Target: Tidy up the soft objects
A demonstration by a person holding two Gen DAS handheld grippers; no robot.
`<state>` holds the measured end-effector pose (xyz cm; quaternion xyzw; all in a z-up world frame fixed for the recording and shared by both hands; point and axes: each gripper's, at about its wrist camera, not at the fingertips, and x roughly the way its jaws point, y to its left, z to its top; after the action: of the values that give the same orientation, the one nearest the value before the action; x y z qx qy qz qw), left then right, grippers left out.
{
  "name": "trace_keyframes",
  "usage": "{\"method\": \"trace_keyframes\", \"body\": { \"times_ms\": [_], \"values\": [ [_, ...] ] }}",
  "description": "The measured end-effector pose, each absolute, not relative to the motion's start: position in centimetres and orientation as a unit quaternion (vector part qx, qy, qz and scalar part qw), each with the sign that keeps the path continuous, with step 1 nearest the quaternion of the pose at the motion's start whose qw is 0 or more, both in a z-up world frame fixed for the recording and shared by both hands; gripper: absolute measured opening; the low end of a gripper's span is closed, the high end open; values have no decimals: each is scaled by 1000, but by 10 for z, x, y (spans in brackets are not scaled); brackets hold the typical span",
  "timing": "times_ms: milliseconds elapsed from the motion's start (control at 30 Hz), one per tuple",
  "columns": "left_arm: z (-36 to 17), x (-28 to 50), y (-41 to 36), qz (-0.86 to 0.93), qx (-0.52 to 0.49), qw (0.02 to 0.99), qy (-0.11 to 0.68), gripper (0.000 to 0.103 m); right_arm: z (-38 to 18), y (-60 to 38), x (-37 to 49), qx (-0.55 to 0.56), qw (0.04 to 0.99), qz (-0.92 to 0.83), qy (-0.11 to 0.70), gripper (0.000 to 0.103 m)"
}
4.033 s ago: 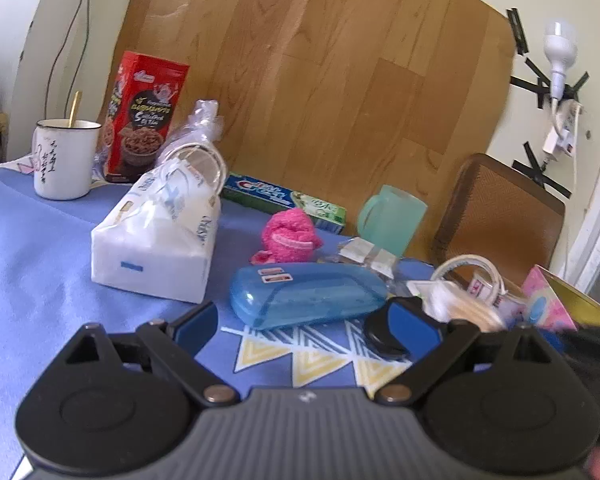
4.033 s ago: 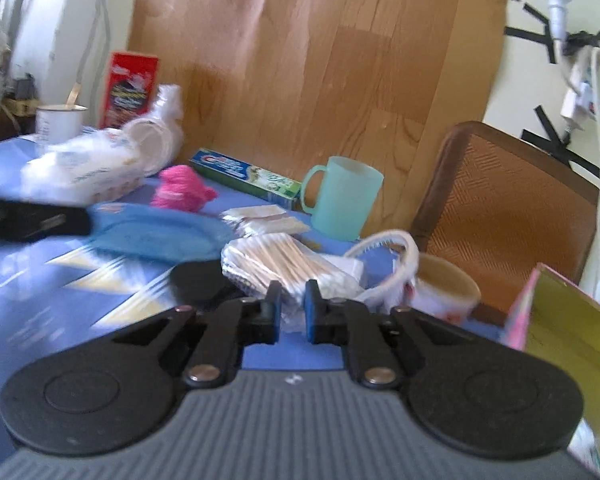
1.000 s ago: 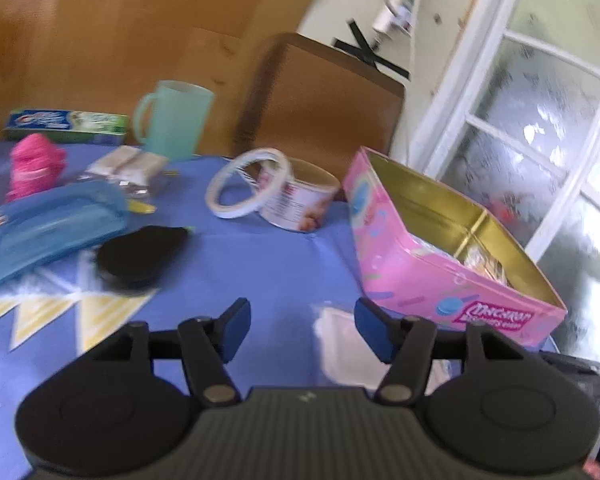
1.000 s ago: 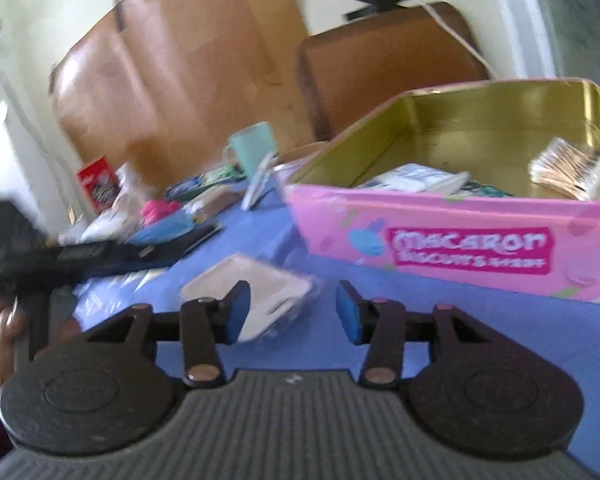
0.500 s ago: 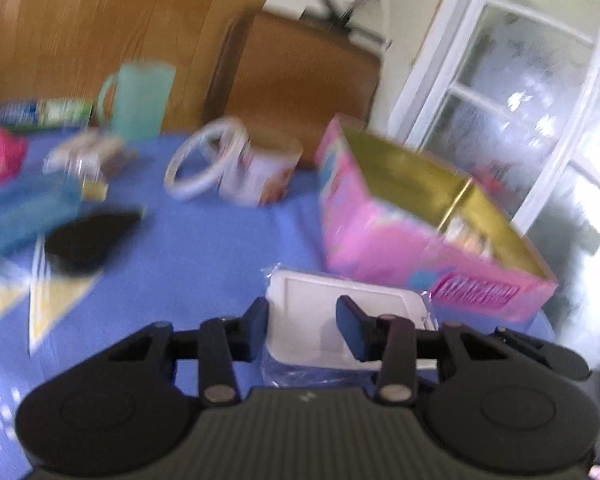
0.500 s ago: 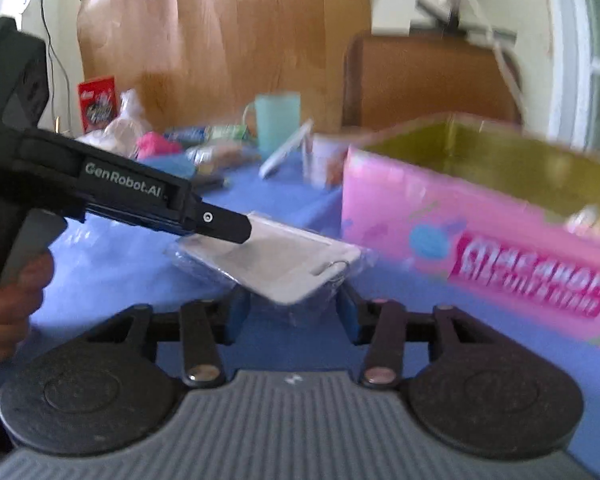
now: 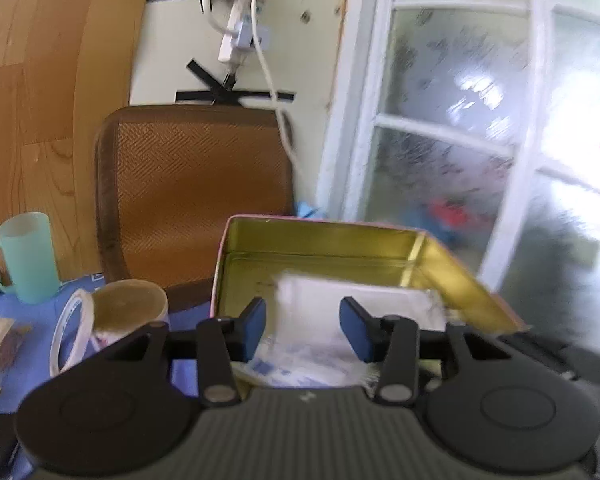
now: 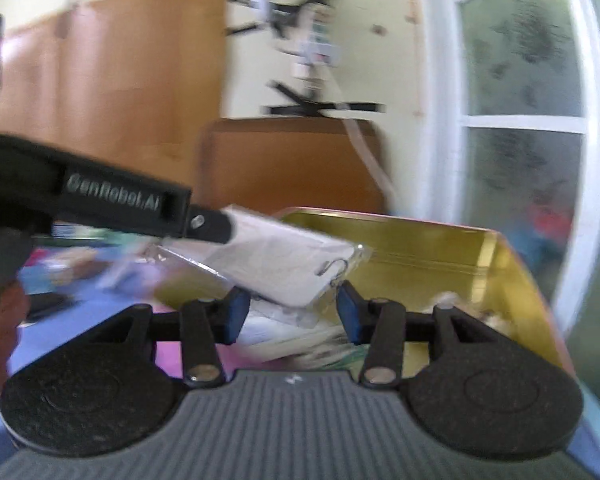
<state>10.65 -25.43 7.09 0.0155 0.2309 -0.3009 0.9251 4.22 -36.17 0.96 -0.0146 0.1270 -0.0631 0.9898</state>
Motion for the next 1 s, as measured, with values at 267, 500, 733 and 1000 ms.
{"method": "trace_keyframes", "body": {
  "times_ms": [267, 500, 733, 1000],
  "values": [
    [60, 100, -231, -285, -7, 927, 244, 42, 5, -382, 35, 7, 989, -98, 109, 61],
    [52, 75, -150, -253, -38, 937, 240, 42, 24, -352, 26, 58, 993, -4, 98, 42],
    [25, 70, -56, -134, -62, 959, 244, 45, 35, -282, 65, 98, 973, 138, 157, 34],
    [3, 82, 1, -105, -164, 947, 255, 45, 9, -207, 155, 127, 951, 116, 256, 35]
  ]
}}
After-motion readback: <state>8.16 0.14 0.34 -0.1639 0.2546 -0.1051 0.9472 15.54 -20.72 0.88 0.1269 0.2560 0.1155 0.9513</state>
